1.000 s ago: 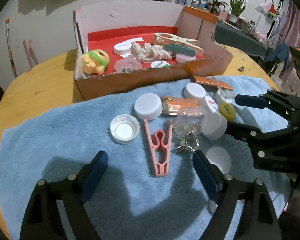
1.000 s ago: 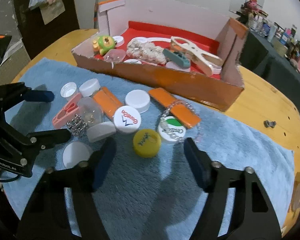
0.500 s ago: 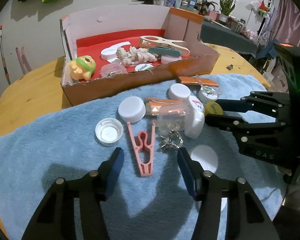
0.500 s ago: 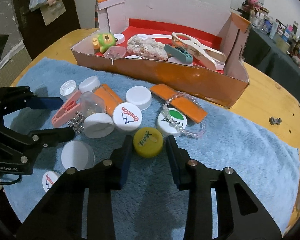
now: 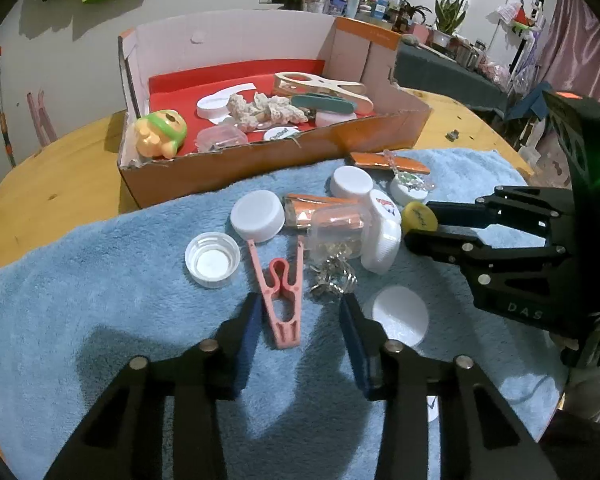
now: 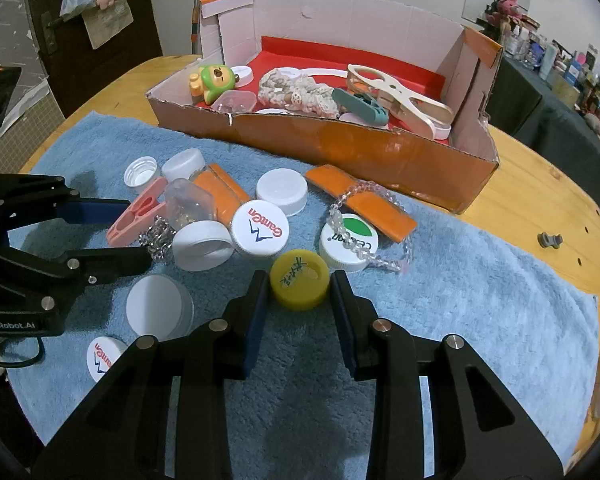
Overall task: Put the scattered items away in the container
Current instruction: 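Grasp the pink hanger clip with left tool while right grasps yellow cap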
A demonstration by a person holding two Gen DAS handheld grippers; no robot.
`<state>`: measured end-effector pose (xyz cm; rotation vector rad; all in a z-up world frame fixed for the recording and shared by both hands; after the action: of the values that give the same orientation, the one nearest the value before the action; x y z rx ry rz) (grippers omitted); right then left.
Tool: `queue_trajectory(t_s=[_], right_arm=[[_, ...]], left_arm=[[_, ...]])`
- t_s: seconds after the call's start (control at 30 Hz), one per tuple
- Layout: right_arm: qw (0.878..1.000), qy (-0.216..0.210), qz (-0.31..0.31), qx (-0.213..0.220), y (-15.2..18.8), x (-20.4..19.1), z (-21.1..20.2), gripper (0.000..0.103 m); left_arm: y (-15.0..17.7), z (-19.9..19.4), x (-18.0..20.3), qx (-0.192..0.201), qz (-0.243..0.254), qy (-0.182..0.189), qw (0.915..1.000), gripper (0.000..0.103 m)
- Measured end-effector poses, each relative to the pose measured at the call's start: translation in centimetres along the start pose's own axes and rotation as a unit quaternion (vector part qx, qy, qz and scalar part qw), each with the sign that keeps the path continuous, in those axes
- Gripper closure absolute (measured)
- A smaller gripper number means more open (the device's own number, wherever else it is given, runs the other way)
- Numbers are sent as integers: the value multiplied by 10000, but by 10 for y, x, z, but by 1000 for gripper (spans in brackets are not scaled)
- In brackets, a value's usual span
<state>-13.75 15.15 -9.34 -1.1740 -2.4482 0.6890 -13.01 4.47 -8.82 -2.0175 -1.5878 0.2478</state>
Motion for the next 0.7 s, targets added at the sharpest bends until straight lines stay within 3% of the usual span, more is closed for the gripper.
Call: queue_trajectory(t_s=[0.03,0.07,0.23,0.7], right_arm=[[10000,0,2,-1,0,0,0,73],[10000,6,-11,2,0,0,0,73],[10000,16,-44,26,1,-2,-1,75],[9998,51,-83,185,-2,-4,-14,75]], left_arm=[[0,1,-2,35,26,-172,9998,80],[0,1,-3,55,46,-244,9997,81],[-1,0,-8,22,-42,-86,10000,82],[-4,-11,-7,204,-22,-228,9995,82]])
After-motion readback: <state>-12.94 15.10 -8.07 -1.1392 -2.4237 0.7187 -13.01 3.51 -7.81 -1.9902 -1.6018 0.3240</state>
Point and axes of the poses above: each gripper's, at about its wrist camera, not at the fingertips, and z roughly the way its jaws point, x to its right, y to its underside, the point moved 6 cm from there along z, roughly the way its jaws point, and after that the axes turned 9 degrees about -z, right-handed, at the moved point
